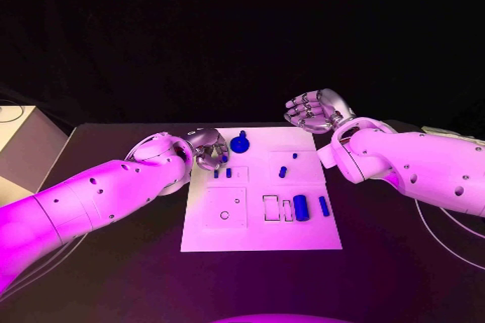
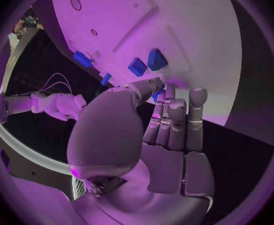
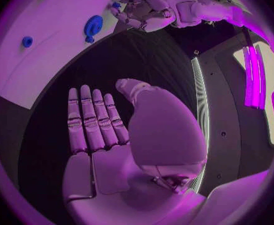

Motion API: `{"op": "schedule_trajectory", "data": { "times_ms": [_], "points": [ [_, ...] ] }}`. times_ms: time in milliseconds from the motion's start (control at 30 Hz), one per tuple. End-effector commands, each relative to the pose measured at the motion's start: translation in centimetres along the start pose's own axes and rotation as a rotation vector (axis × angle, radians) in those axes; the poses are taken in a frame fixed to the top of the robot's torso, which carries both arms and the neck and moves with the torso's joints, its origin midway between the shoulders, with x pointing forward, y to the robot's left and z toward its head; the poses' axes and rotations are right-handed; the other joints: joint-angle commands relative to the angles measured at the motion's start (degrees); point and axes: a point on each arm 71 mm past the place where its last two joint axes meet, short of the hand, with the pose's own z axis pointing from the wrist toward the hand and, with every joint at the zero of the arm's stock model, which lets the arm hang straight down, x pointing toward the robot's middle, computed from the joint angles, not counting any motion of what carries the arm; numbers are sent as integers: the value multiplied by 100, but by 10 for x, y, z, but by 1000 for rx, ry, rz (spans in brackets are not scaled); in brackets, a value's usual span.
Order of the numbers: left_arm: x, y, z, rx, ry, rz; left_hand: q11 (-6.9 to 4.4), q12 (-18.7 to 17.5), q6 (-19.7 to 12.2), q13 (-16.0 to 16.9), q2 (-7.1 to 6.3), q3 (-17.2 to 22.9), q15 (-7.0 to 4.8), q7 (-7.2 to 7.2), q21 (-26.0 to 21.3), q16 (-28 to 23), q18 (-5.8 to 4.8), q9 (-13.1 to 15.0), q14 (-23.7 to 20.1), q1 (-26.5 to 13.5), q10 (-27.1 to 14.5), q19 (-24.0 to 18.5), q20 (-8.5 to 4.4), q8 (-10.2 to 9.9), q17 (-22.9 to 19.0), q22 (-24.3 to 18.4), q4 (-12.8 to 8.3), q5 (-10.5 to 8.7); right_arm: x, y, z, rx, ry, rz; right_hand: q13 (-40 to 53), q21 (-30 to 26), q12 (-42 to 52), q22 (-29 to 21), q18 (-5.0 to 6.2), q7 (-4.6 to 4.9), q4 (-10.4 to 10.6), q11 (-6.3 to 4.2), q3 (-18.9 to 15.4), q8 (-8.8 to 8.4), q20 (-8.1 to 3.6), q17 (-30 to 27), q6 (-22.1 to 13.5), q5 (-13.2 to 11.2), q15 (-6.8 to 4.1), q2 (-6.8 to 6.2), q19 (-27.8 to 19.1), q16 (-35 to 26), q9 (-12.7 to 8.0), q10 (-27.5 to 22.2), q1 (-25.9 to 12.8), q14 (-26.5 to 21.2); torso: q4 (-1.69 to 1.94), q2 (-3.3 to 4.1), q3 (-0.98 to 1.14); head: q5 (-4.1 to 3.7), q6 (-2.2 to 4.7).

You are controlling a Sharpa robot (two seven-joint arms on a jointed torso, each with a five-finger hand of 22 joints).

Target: Assemble the parts on the task board

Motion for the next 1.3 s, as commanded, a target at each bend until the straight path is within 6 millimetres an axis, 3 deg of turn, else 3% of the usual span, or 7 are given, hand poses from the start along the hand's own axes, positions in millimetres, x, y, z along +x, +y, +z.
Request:
{"op": "schedule_trajectory", "data": {
  "times_ms": [33, 567, 767, 867, 1033, 1233, 1300],
  "points": [
    [0, -1, 0, 0, -3, -9, -7, -19, -29, 5, -23, -20, -6, 17, -40, -23, 12, -6, -32, -19, -44, -39, -1, -19, -7, -11, 15, -13, 0, 0, 0, -10, 8, -9, -4, -7, -37, -10, 63, 387, -42, 8, -17, -38, 17, -9, 16, 14, 21, -26, -18, -26, -6, 44, -18, 23, 7, 3, 3, 4, -6],
    [-3, 5, -2, -19, -16, -9, 73, -56, -268, 14, -84, -39, 59, -11, -258, -135, 68, -65, -279, 1, -346, -259, 56, -181, -417, -265, 11, -10, 0, -1, 0, -3, 18, -19, -2, 13, -112, -82, 63, 395, -174, 18, -65, -75, 18, -92, 33, -83, 32, -100, 38, -92, -30, 70, 73, 8, -6, 6, 6, -18, -3],
    [-4, 13, -4, -35, -11, -4, 153, -127, -330, -31, -136, -156, 133, -106, -454, -195, 107, -79, -471, -24, -650, -454, 124, -229, -707, -471, 46, -10, 0, -2, 0, -28, 66, -51, -2, 121, -216, -128, 81, 335, -335, -18, -128, -77, -23, -185, 170, -348, -9, -106, 360, -97, -48, 105, 207, 117, 4, 0, 3, -35, 2],
    [-6, 17, -5, -43, -19, -3, 167, -137, -348, -42, -137, -210, 147, -111, -483, -193, 112, -84, -495, -15, -718, -472, 139, -243, -745, -498, 53, -8, 1, -2, -1, -62, 121, -92, 2, 201, -259, -140, 86, 253, -408, -77, -139, -97, -92, -208, 233, -564, -77, -58, 605, -32, -65, 157, 305, 306, 4, -1, -2, -34, 4],
    [-13, 24, -7, -48, -50, -13, 186, -150, -372, -61, -122, -277, 164, -121, -537, -187, 124, -92, -525, 25, -813, -517, 156, -264, -791, -558, 52, -6, -1, -5, -2, -99, 177, -172, 0, 330, -284, -145, 83, 165, -460, -171, -128, -112, -234, -192, 389, -639, -207, -38, 964, 107, -83, 384, 403, 681, 4, 0, -5, -43, 18],
    [-29, 29, -9, -1, -158, -75, 169, -16, -279, -43, -85, -435, 161, -95, -649, -217, 149, -87, -662, 20, -732, -594, 171, -240, -1012, -671, 144, 6, -5, -13, -1, -149, 253, -359, -7, 628, -332, -35, 65, 29, -532, -323, -119, -166, -479, -84, 541, -674, -417, -34, 1430, 302, -113, 809, 468, 1230, 6, -10, -15, -66, 50],
    [-35, 33, -11, 5, -187, -157, 129, 102, -156, -18, -51, -429, 125, -60, -731, -257, 168, -76, -750, 9, -590, -650, 147, -198, -1196, -767, 221, 11, -7, -16, -1, -157, 266, -418, -10, 928, -425, 120, 65, -29, -577, -399, -188, -190, -646, 32, 636, -685, -568, -33, 1764, 485, -125, 1019, 487, 1659, 6, -16, -25, -82, 58]
  ]
}}
